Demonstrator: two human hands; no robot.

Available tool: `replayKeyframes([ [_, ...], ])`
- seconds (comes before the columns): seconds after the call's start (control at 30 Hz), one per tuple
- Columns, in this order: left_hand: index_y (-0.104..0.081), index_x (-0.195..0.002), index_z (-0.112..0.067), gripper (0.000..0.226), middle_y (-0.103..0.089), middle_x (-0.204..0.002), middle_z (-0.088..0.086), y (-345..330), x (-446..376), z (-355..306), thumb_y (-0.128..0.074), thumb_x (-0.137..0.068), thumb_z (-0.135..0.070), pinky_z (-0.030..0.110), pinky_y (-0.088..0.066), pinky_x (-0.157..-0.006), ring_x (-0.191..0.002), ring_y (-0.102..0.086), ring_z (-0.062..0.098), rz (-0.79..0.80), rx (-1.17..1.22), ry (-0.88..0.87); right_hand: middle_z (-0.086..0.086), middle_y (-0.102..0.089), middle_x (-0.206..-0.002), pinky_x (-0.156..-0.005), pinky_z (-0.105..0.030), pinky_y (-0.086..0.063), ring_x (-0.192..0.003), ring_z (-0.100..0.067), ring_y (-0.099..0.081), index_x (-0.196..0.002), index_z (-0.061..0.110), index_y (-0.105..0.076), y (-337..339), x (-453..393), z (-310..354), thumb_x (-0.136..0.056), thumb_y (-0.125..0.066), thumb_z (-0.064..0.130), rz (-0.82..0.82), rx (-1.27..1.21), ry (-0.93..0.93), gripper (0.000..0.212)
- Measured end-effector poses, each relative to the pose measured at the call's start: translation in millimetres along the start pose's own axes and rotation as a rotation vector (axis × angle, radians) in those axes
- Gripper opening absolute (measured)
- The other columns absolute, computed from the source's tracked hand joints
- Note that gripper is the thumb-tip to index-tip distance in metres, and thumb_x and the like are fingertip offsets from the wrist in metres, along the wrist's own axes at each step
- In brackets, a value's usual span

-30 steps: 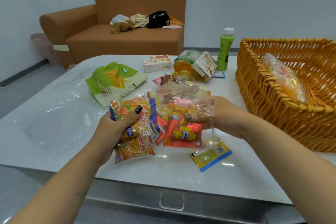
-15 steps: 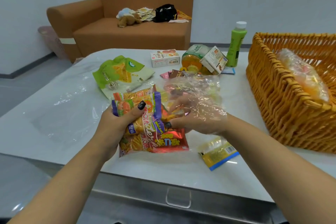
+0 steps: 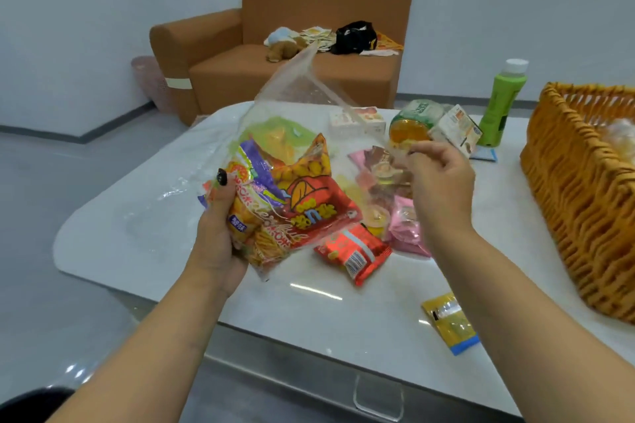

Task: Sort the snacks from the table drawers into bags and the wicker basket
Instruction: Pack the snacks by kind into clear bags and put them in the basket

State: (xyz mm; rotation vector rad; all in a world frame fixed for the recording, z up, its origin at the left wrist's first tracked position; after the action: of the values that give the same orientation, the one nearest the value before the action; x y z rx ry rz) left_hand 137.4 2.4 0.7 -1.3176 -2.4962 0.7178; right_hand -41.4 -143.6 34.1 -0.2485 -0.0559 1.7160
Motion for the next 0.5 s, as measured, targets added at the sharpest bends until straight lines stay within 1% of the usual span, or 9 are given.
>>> replayKeyframes([
  [0.03, -0.074, -0.113, -0.026, 0.073, -0.068, -0.123, 0.008, 0.9, 0.1, -3.3, -0.082, -0.051, -0.065, 0.05, -0.055, -0.089, -0.112, -0.066, 0.028, 0.012, 0.001, -0.007, -0.001, -0.067, -0.082, -0.063, -0.033, -0.058, -0.066, -0.013, -0.066, -0.094, 0.014, -0.062, -3.0, -2.4, -15.2, -0.09, -0.06, 0.011, 0.092, 0.222, 0.002, 0.006],
  [0.1, -0.076, -0.109, -0.028, 0.068, -0.07, -0.12, 0.006, 3.7, -0.7, -9.1, -0.081, -0.051, -0.065, 0.046, -0.057, -0.085, -0.111, -0.067, 0.027, 0.023, -0.008, -0.02, 0.006, -0.061, -0.084, -0.062, -0.02, -0.05, -0.075, -0.01, -0.059, -0.095, 0.019, -0.06, -10.5, 4.4, -45.7, -0.085, -0.066, 0.028, 0.373, 0.708, 0.099, 0.015],
  [0.13, -0.076, -0.108, -0.028, 0.068, -0.07, -0.12, 0.006, 5.1, -1.2, -11.4, -0.081, -0.051, -0.065, 0.045, -0.058, -0.083, -0.11, -0.067, 0.026, 0.023, -0.017, -0.023, 0.006, -0.057, -0.086, -0.062, -0.022, -0.045, -0.083, -0.013, -0.055, -0.097, 0.023, -0.06, -14.0, 11.1, -58.5, -0.081, -0.067, 0.038, 0.495, 0.897, 0.181, 0.024],
  [0.17, -0.076, -0.108, -0.028, 0.067, -0.07, -0.119, 0.006, 6.0, -1.7, -13.3, -0.081, -0.051, -0.064, 0.044, -0.058, -0.082, -0.11, -0.067, 0.026, 0.025, -0.03, -0.026, 0.004, -0.054, -0.093, -0.068, -0.027, -0.043, -0.094, -0.018, -0.05, -0.101, 0.026, -0.059, -16.6, 17.8, -68.4, -0.076, -0.067, 0.049, 0.574, 1.061, 0.262, 0.035],
  [0.23, -0.077, -0.105, -0.029, 0.068, -0.071, -0.117, 0.005, 7.4, -2.5, -15.6, -0.083, -0.047, -0.065, 0.043, -0.058, -0.082, -0.107, -0.068, 0.025, 0.03, -0.051, -0.031, 0.0, -0.045, -0.119, -0.088, -0.036, -0.043, -0.118, -0.024, -0.034, -0.123, 0.029, -0.051, -18.3, 31.3, -78.7, -0.068, -0.065, 0.068, 0.655, 1.316, 0.382, 0.069],
  [0.3, -0.078, -0.102, -0.03, 0.07, -0.072, -0.115, 0.005, 8.4, -2.8, -17.0, -0.085, -0.042, -0.066, 0.044, -0.058, -0.083, -0.105, -0.069, 0.024, 0.022, -0.058, -0.033, -0.001, -0.031, -0.137, -0.096, -0.042, -0.037, -0.126, -0.028, -0.026, -0.139, 0.033, -0.034, -17.1, 38.6, -83.4, -0.064, -0.058, 0.08, 0.677, 1.445, 0.429, 0.091],
  [0.37, -0.078, -0.101, -0.029, 0.071, -0.073, -0.114, 0.005, 7.6, -2.1, -17.6, -0.087, -0.041, -0.065, 0.043, -0.059, -0.082, -0.104, -0.07, 0.024, 0.026, -0.053, -0.028, -0.003, -0.025, -0.144, -0.1, -0.044, -0.033, -0.127, -0.029, -0.026, -0.144, 0.036, -0.026, -17.2, 36.8, -87.0, -0.064, -0.055, 0.083, 0.674, 1.451, 0.419, 0.098],
  [0.43, -0.078, -0.1, -0.028, 0.072, -0.073, -0.112, 0.005, 6.0, -0.8, -18.0, -0.088, -0.038, -0.063, 0.043, -0.059, -0.081, -0.101, -0.071, 0.024, 0.022, -0.051, -0.02, -0.003, -0.03, -0.142, -0.101, -0.044, -0.036, -0.125, -0.03, -0.033, -0.142, 0.037, -0.032, -15.9, 30.1, -92.4, -0.065, -0.059, 0.078, 0.693, 1.385, 0.39, 0.092],
  [0.5, -0.078, -0.102, -0.026, 0.073, -0.073, -0.111, 0.007, 4.8, 0.6, -18.8, -0.089, -0.039, -0.062, 0.043, -0.06, -0.078, -0.099, -0.071, 0.025, 0.018, -0.058, -0.017, 0.003, -0.047, -0.131, -0.093, -0.04, -0.046, -0.119, -0.024, -0.047, -0.131, 0.037, -0.049, -12.4, 23.9, -89.5, -0.066, -0.062, 0.065, 0.744, 1.208, 0.37, 0.072],
])
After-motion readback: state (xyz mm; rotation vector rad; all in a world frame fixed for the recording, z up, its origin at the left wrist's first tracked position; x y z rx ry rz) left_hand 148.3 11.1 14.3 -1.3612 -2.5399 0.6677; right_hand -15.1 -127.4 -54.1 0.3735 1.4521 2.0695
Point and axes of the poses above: each hand's wrist, its own x-axis away from the middle knuckle, its own y-axis out of the back of the hand, z = x × y, the point moved 1 cm from there along -x, towards the middle knuckle
